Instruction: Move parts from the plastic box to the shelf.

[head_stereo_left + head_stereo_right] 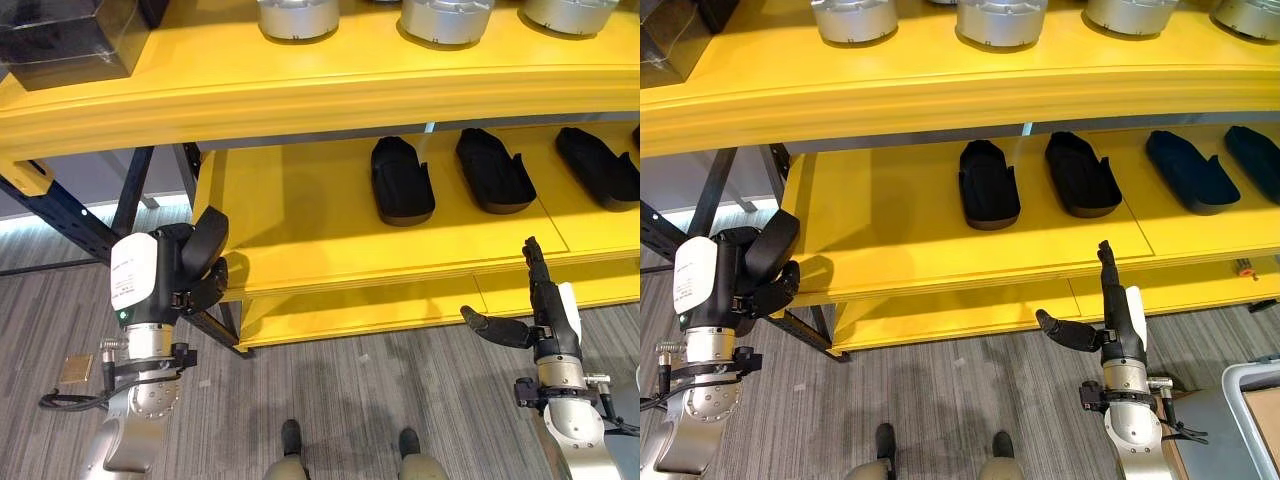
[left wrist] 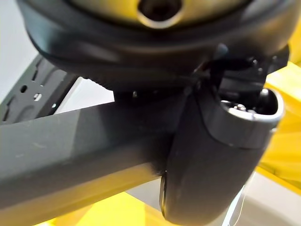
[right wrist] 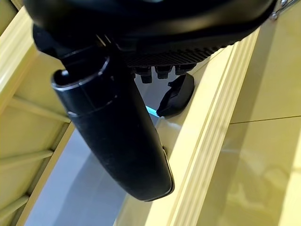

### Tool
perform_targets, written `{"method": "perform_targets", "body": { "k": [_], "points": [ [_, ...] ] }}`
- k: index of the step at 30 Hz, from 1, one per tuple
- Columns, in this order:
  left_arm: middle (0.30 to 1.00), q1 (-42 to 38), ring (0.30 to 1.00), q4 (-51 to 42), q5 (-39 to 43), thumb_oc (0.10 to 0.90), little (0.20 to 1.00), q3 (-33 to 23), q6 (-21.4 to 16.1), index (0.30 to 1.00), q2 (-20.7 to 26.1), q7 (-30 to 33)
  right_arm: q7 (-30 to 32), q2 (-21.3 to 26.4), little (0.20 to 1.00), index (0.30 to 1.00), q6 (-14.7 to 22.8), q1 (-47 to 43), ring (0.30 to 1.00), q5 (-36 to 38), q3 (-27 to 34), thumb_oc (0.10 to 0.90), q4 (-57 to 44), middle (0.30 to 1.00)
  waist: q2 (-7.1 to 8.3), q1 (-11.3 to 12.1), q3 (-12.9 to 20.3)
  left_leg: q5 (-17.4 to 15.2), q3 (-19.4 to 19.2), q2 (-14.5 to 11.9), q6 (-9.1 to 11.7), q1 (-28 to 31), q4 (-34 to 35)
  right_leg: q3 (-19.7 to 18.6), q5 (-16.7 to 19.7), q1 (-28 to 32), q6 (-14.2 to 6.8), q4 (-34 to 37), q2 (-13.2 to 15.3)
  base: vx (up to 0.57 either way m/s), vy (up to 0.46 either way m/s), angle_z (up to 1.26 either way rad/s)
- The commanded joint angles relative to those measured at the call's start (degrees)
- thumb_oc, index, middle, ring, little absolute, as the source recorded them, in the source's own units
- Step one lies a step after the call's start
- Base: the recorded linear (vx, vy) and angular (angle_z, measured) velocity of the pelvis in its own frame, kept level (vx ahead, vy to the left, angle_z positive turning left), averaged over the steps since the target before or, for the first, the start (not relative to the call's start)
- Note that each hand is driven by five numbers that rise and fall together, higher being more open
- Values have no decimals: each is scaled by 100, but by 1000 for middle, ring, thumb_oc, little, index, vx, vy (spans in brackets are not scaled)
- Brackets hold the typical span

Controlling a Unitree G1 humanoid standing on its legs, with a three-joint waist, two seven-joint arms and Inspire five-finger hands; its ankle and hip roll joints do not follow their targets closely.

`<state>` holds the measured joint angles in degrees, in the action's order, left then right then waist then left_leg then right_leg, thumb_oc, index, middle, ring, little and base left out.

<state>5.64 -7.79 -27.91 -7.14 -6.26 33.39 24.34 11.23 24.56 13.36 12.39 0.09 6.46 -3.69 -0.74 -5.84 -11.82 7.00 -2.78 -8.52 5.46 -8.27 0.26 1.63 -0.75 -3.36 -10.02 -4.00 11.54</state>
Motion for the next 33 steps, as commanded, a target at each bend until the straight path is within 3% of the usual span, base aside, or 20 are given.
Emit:
{"method": "perform_targets", "body": {
  "k": [1,8,12,16,18,20,21,22,23,25,27,29,33],
  "points": [
    [300,-1198,300,72,-525,400,300,-820,-36,300,771,936,215,253,1000,1000,474,-489,1000,-11,349,900,-416,1000,133,-68,386,-1092,-112,-273,58,89,-884,-85,-435,-184,6,-416,311,0,0,0],
    [300,-1885,300,631,-851,400,300,-666,123,300,1668,930,118,351,1000,1000,500,-454,1000,-21,312,900,-465,1000,101,-178,415,-1062,-252,-251,61,111,-813,-165,-291,-196,-62,-226,359,-4,22,-9],
    [300,-2385,300,1082,-1051,400,300,-184,88,300,2425,671,33,449,1000,1000,519,-421,1000,-39,206,900,-439,1000,43,-294,428,-1055,-335,-237,69,161,-798,-239,-224,-198,-115,-156,385,-11,32,-6],
    [300,-2551,300,1182,-828,400,300,114,-100,300,2570,392,-14,430,1000,1000,501,-429,1000,-48,226,900,-396,1000,49,-301,420,-1055,-363,-230,71,177,-803,-271,-197,-203,-132,-136,391,-10,11,-11],
    [300,-2357,300,1130,-535,400,300,133,-217,300,2840,-148,-57,394,1000,1000,443,-469,1000,-19,309,900,-320,1000,22,-288,412,-1052,-398,-227,72,196,-804,-294,-189,-206,-141,-126,390,-14,15,-5],
    [300,-2351,300,1120,-521,400,300,122,-214,300,2856,-166,-57,384,1000,1000,443,-475,1000,-20,303,900,-318,1000,32,-289,410,-1052,-402,-228,72,198,-803,-297,-187,-206,-141,-125,389,-2,2,-2],
    [300,-2396,300,1058,103,400,300,153,-340,300,3423,-830,-169,349,1000,1000,382,-496,1000,58,316,900,-283,1000,-15,-295,395,-1034,-403,-236,78,206,-802,-290,-174,-196,-147,-110,388,0,0,0],
    [300,-2446,300,1076,129,400,300,193,-342,300,3450,-841,-171,332,1000,1000,382,-500,1000,60,323,900,-279,1000,0,-289,388,-1033,-397,-236,79,205,-802,-283,-173,-192,-146,-108,388,0,0,0],
    [300,-2457,300,1071,852,400,300,222,-523,300,3895,-1359,-297,297,1000,1000,349,-449,1000,146,398,900,-266,1000,-36,-255,392,-1009,-385,-237,85,197,-794,-258,-168,-176,-154,-82,385,0,0,0],
    [300,-2600,300,1128,1182,400,300,412,-585,300,4122,-1527,-320,291,1000,1000,361,-463,1000,154,361,900,-235,1000,-38,-270,386,-986,-366,-237,92,182,-784,-231,-155,-166,-154,-70,387,-8,-25,4],
    [300,-2698,300,1110,2082,400,300,659,-868,300,4863,-2108,-482,260,1000,1000,419,-419,1000,329,407,900,-260,1000,-101,-245,393,-936,-326,-229,112,162,-758,-185,-135,-132,-175,-42,406,4,-25,14],
    [300,-2761,300,1059,2783,400,300,828,-1103,300,5251,-2449,-555,249,1000,1000,457,-387,1000,420,456,900,-282,1000,-141,-230,399,-912,-294,-219,114,154,-731,-145,-118,-118,-197,-24,415,1,-11,7],
    [300,-2457,300,1004,3447,400,300,762,-1173,300,5704,-2934,-641,223,1000,1000,535,-373,1000,453,456,900,-266,1000,-185,-173,440,-875,-281,-224,125,182,-683,-91,-93,-66,-214,18,436,16,-7,11]
  ]
}}
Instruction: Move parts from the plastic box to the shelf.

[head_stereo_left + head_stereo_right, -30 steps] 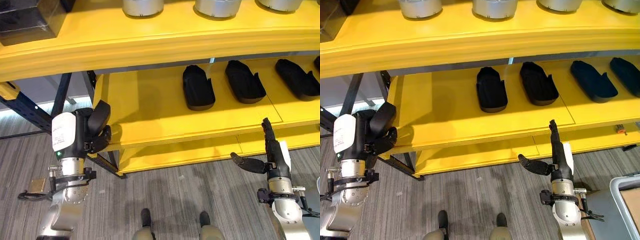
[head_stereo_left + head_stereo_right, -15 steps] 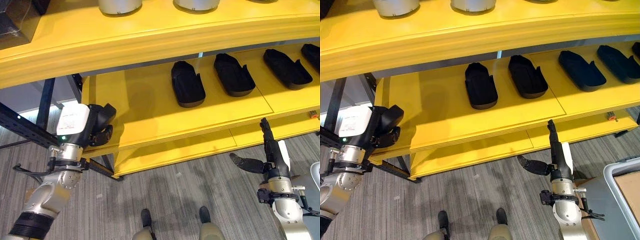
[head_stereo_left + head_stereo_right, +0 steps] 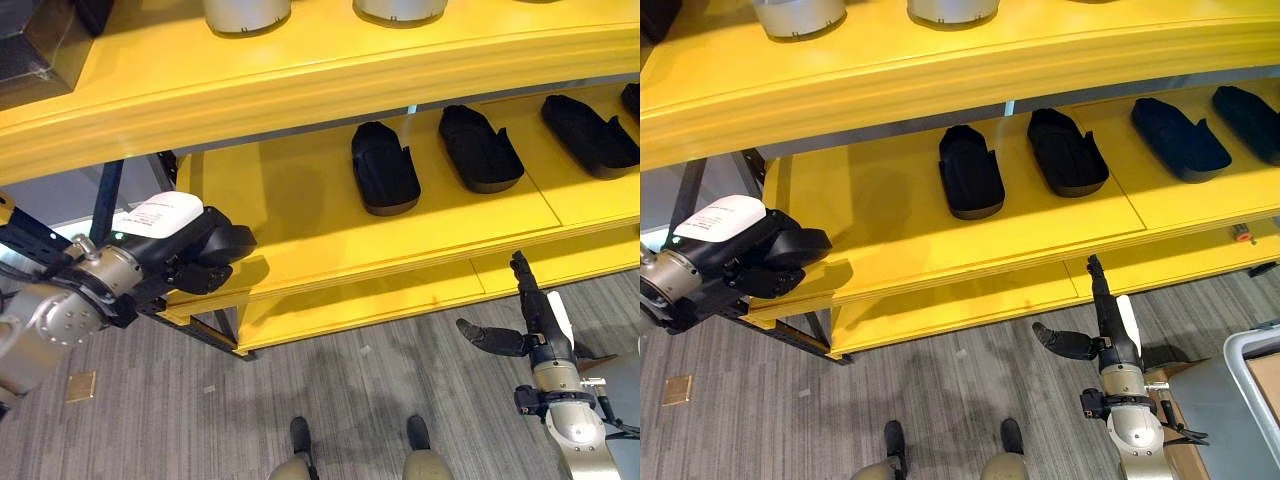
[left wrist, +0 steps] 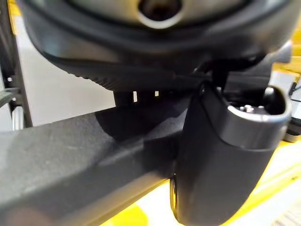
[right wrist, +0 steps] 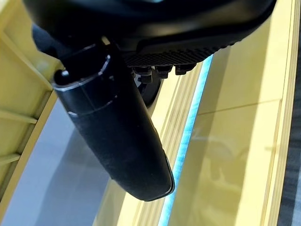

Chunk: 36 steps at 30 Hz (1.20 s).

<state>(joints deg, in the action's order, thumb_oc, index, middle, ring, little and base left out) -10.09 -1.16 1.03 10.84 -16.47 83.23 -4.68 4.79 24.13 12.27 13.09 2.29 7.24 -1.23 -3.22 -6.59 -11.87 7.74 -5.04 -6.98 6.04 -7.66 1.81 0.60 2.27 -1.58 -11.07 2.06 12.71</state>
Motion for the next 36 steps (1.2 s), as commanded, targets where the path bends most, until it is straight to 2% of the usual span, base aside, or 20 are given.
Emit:
{"method": "perform_targets", "body": {
  "k": [1,4,7,11,16,19,21,24,28,36],
  "points": [
    [300,-864,300,339,567,400,300,-1059,-153,300,728,-43,1,263,1000,1000,645,-444,1000,235,375,900,-511,1000,67,-101,444,-949,-55,-377,67,122,-836,14,-394,-241,-108,-584,320,8,-8,7],
    [300,-735,300,240,916,400,300,-1120,-188,300,858,-295,-37,279,1000,1000,673,-459,1000,245,351,900,-519,1000,47,-99,453,-932,-45,-376,70,132,-807,42,-385,-221,-112,-568,324,9,-6,5],
    [300,-399,300,-213,1810,400,300,-1351,-210,300,1180,-1008,-141,307,1000,1000,701,-405,1000,232,422,900,-579,1000,13,-20,499,-882,-60,-394,88,187,-714,98,-365,-160,-144,-504,342,16,-11,5],
    [300,-10,300,-689,2481,400,300,-1781,-152,300,1256,-1433,-226,330,1000,1000,701,-361,1000,204,442,900,-618,1000,-14,24,524,-857,-56,-385,97,235,-655,122,-364,-113,-143,-478,336,0,0,0],
    [300,491,300,-917,3127,400,300,-2424,-154,300,1118,-1577,-285,345,1000,1000,695,-300,1000,184,470,900,-668,1000,-29,47,540,-842,-45,-387,103,271,-627,138,-369,-70,-142,-460,339,0,-1,1],
    [300,701,300,-1171,3272,400,300,-2638,-91,300,1221,-1733,-307,392,1000,1000,682,-322,1000,179,435,900,-677,1000,-60,23,537,-833,-47,-385,104,290,-598,153,-373,-43,-144,-446,346,0,0,0],
    [300,920,300,-1042,3235,400,300,-2880,-140,300,1198,-1567,-333,424,1000,1000,684,-280,1000,172,434,900,-697,1000,-73,33,531,-823,-49,-388,109,298,-587,161,-376,-29,-143,-446,346,0,0,0],
    [300,966,300,-1227,3265,400,300,-2855,-105,300,1329,-1705,-342,463,1000,1000,672,-312,1000,175,376,900,-711,1000,-92,-3,527,-813,-35,-382,109,299,-569,188,-381,-16,-142,-442,349,0,0,0],
    [300,954,300,-1257,3700,400,300,-3051,-145,300,1149,-1700,-364,444,1000,1000,687,-244,1000,189,414,900,-730,1000,-102,41,536,-812,-32,-376,110,311,-551,199,-391,-6,-139,-438,351,0,0,0],
    [300,1122,300,-1445,3643,400,300,-3282,-167,300,1252,-1744,-393,455,1000,1000,691,-163,1000,175,470,900,-774,1000,-95,43,532,-815,-52,-390,107,355,-519,210,-382,19,-150,-403,360,0,0,0]
  ]
}}
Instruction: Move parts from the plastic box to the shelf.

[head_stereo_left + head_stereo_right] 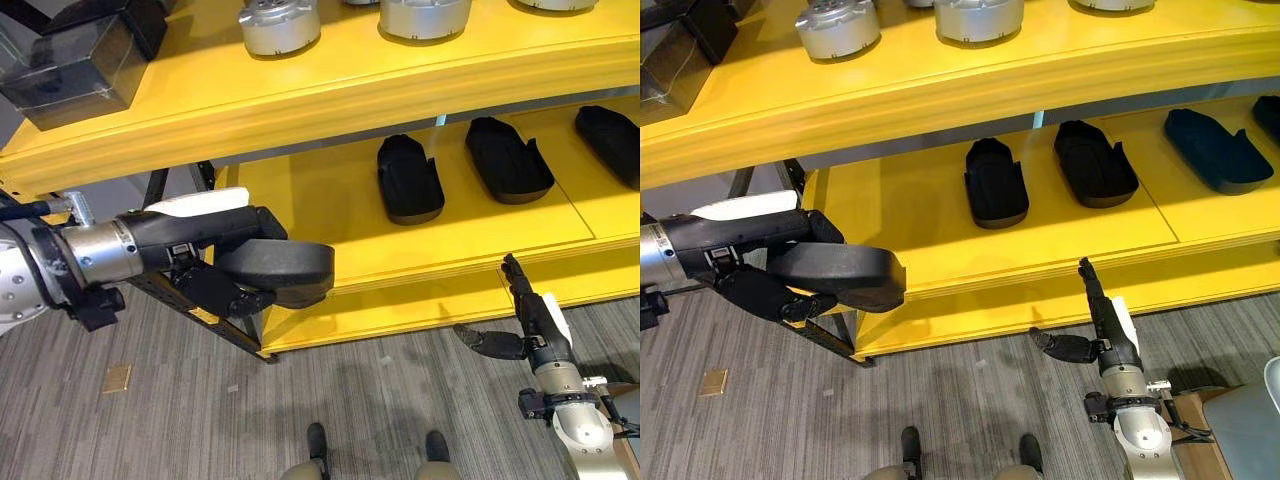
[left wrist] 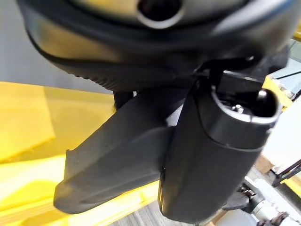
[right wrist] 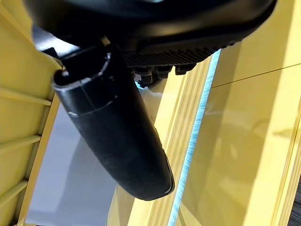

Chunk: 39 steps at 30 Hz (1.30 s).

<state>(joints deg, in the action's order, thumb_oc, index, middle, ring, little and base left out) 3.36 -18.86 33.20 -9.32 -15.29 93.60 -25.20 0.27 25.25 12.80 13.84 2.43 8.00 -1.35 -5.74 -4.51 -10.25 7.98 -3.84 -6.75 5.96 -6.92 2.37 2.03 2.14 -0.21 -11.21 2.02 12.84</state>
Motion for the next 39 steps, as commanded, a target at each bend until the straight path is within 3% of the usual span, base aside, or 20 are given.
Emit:
{"method": "perform_targets", "body": {
  "k": [1,4,10,17,26,29,31,34,35,36,38,39],
  "points": [
    [300,-186,300,304,381,400,300,-1313,-291,300,246,310,50,342,1000,1000,636,-241,1000,168,397,900,-762,1000,158,-165,370,-839,-176,-413,115,288,-572,65,-370,-116,-138,-396,344,0,0,0],
    [300,-10,300,358,-147,400,300,-1670,-427,300,375,615,34,394,1000,1000,613,-146,1000,137,446,900,-753,1000,151,-124,362,-826,-180,-411,117,300,-563,80,-376,-94,-145,-388,347,0,0,0],
    [300,367,300,267,-348,400,300,-2121,-416,300,525,587,5,396,1000,1000,578,-81,1000,122,500,900,-792,1000,146,-86,381,-824,-186,-406,112,319,-538,95,-367,-61,-152,-351,360,0,0,0],
    [300,818,300,258,-1370,400,300,-2694,-477,300,859,787,-32,443,1000,1000,529,-3,1000,76,593,900,-803,1000,141,-1,407,-834,-184,-399,110,325,-526,100,-369,-28,-157,-311,358,0,0,0],
    [300,1157,300,-56,-4234,400,300,-3554,-506,300,991,1808,-55,477,1000,1000,418,363,1000,-60,973,900,-851,1000,117,298,487,-883,-143,-389,100,307,-531,135,-407,3,-149,-291,355,2,-1,3],
    [300,1469,300,-282,-5083,400,300,-3985,-537,300,679,2082,-32,522,1000,1000,417,478,1000,-54,1102,900,-876,1000,132,380,479,-904,-129,-386,96,285,-554,140,-437,7,-125,-285,347,0,0,0],
    [300,2433,300,-604,-5982,400,300,-4895,-585,300,90,2418,22,564,1000,1000,437,506,1000,-36,1175,900,-975,1000,146,352,404,-942,-134,-379,88,255,-589,127,-461,5,-98,-277,333,0,0,0],
    [300,3393,300,-738,-6347,400,300,-5759,-570,300,-343,2747,60,593,1000,1000,460,417,1000,-17,1051,900,-1028,1000,216,189,328,-958,-137,-386,87,246,-614,110,-463,-3,-83,-284,323,-6,0,-2],
    [300,3629,300,-729,-6575,400,300,-5872,-482,300,-670,2961,104,554,1000,1000,472,396,1000,-6,978,900,-1057,1000,312,136,287,-970,-141,-395,86,234,-624,106,-468,-16,-68,-289,313,0,0,0],
    [300,3763,300,-735,-6615,400,300,-5984,-480,300,-708,3011,111,564,1000,1000,471,371,1000,-10,934,900,-1054,1000,322,95,281,-971,-141,-392,85,235,-628,106,-471,-15,-69,-294,316,0,0,0],
    [300,3795,300,-763,-7074,400,300,-5814,-361,300,-1141,3367,178,513,1000,1000,477,332,1000,-10,827,900,-1095,1000,467,15,227,-983,-146,-401,80,223,-633,99,-477,-26,-44,-299,302,0,0,0],
    [300,3754,300,-750,-7122,400,300,-5752,-357,300,-1158,3409,186,531,1000,1000,476,327,1000,-15,822,900,-1090,1000,455,7,226,-982,-145,-396,79,224,-634,99,-480,-25,-44,-303,307,0,0,0]
  ]
}}
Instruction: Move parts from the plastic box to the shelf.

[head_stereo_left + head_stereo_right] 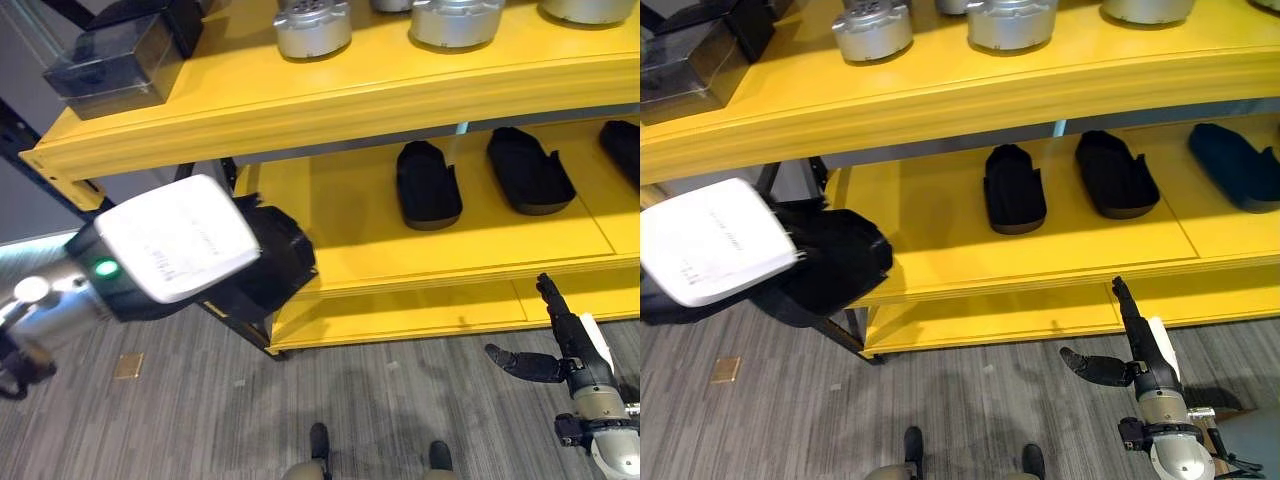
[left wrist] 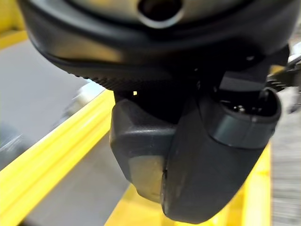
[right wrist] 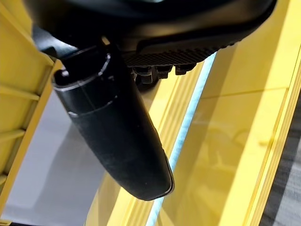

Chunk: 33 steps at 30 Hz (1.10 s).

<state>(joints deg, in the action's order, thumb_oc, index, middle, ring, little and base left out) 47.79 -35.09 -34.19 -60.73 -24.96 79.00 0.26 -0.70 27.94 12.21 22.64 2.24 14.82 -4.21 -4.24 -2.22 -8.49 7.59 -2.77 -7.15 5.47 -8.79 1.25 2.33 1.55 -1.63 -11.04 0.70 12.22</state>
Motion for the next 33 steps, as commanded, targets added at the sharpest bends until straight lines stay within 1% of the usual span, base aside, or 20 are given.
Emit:
{"method": "perform_targets", "body": {
  "k": [1,2,3,5,7,8,9,11,15,19,20,22,26,27,28,29,33],
  "points": [
    [300,-945,300,810,-534,400,300,-218,599,300,-32,970,332,253,1000,1000,539,-554,1000,34,157,900,-843,1000,349,-244,18,-954,-244,-351,123,396,-539,46,-430,97,-49,-182,368,0,0,0],
    [300,-1025,300,815,-619,400,300,-103,629,300,-119,1037,351,256,1000,1000,544,-567,1000,46,160,900,-845,1000,375,-251,3,-962,-244,-357,121,390,-543,40,-434,87,-42,-187,365,0,0,0],
    [300,-1133,300,818,-720,400,300,55,632,300,-228,1088,370,266,1000,1000,543,-554,1000,42,202,900,-847,1000,365,-243,-11,-968,-243,-355,118,385,-549,32,-438,80,-38,-192,366,0,0,0],
    [300,-1451,300,836,-852,400,300,459,705,300,-475,1273,416,257,1000,1000,559,-572,1000,54,152,900,-876,1000,405,-262,-38,-984,-246,-362,115,372,-567,20,-441,64,-26,-202,365,0,0,0],
    [300,-1760,300,893,-926,400,300,832,764,300,-739,1391,460,259,1000,1000,559,-569,1000,48,153,900,-881,1000,419,-271,-64,-998,-251,-364,108,361,-587,13,-448,40,-12,-217,357,0,0,0],
    [300,-1823,300,903,-952,400,300,902,772,300,-751,1403,465,276,1000,1000,558,-565,1000,44,170,900,-879,1000,399,-262,-67,-999,-250,-361,107,360,-591,12,-451,39,-13,-222,360,-13,5,-3],
    [300,-1966,300,942,-982,400,300,1102,811,300,-890,1482,485,253,1000,1000,560,-575,1000,49,149,900,-876,1000,428,-275,-78,-1006,-256,-363,105,357,-598,4,-452,30,-5,-225,351,-14,3,-3],
    [300,-2264,300,1036,-1079,400,300,1474,887,300,-1104,1558,535,259,1000,1000,553,-586,1000,41,175,900,-882,1000,429,-271,-101,-1012,-267,-367,104,348,-618,-7,-454,11,1,-238,342,-18,-1,-4],
    [300,-2758,300,1191,-1203,400,300,2064,1001,300,-1559,1774,600,209,1000,1000,520,-624,1000,34,172,900,-852,1000,478,-288,-139,-1027,-299,-383,103,325,-630,-37,-463,-25,15,-251,325,-17,6,-10],
    [300,-3064,300,1242,-1233,400,300,2370,1038,300,-1770,1881,626,215,1000,1000,515,-647,1000,37,167,900,-846,1000,489,-286,-151,-1035,-305,-391,95,298,-659,-53,-472,-45,26,-267,322,-7,1,-9],
    [300,-3239,300,1284,-1197,400,300,2559,1075,300,-1927,1943,643,204,1000,1000,509,-669,1000,34,110,900,-840,1000,519,-318,-153,-1039,-308,-394,91,288,-675,-61,-474,-54,34,-276,315,0,0,0],
    [300,-3470,300,1389,-1202,400,300,2823,1142,300,-2078,1992,676,211,1000,1000,511,-700,1000,30,69,900,-833,1000,525,-339,-159,-1049,-315,-398,91,276,-690,-70,-477,-71,40,-284,307,0,0,0],
    [300,-3732,300,1539,-1264,400,300,3093,1191,300,-2173,2061,722,216,1000,1000,510,-726,1000,-20,73,900,-817,1000,520,-341,-170,-1061,-326,-398,90,265,-710,-79,-485,-91,43,-300,305,-3,3,-4],
    [300,-4112,300,1848,-1345,400,300,3538,1371,300,-2402,2115,740,213,1000,1000,456,-772,1000,-39,0,900,-766,1000,541,-400,-168,-1075,-366,-413,83,264,-731,-135,-482,-143,54,-324,287,-2,4,-9],
    [300,-4234,300,1943,-1367,400,300,3642,1404,300,-2535,2148,746,195,1000,1000,434,-784,1000,-59,1,900,-745,1000,552,-407,-166,-1078,-376,-420,84,269,-730,-156,-485,-154,56,-323,275,-2,8,-7],
    [300,-4478,300,2161,-1382,400,300,3869,1522,300,-2690,2200,766,183,1000,1000,411,-826,1000,-75,-53,900,-711,1000,566,-452,-145,-1084,-399,-436,86,266,-739,-179,-488,-165,63,-325,268,2,3,-5],
    [300,-4840,300,2439,-1405,400,300,4187,1602,300,-2736,2247,774,206,1000,1000,384,-880,1000,-87,-102,900,-670,1000,569,-494,-129,-1083,-428,-443,91,265,-740,-198,-483,-176,61,-319,261,-3,3,-12]
  ]
}}
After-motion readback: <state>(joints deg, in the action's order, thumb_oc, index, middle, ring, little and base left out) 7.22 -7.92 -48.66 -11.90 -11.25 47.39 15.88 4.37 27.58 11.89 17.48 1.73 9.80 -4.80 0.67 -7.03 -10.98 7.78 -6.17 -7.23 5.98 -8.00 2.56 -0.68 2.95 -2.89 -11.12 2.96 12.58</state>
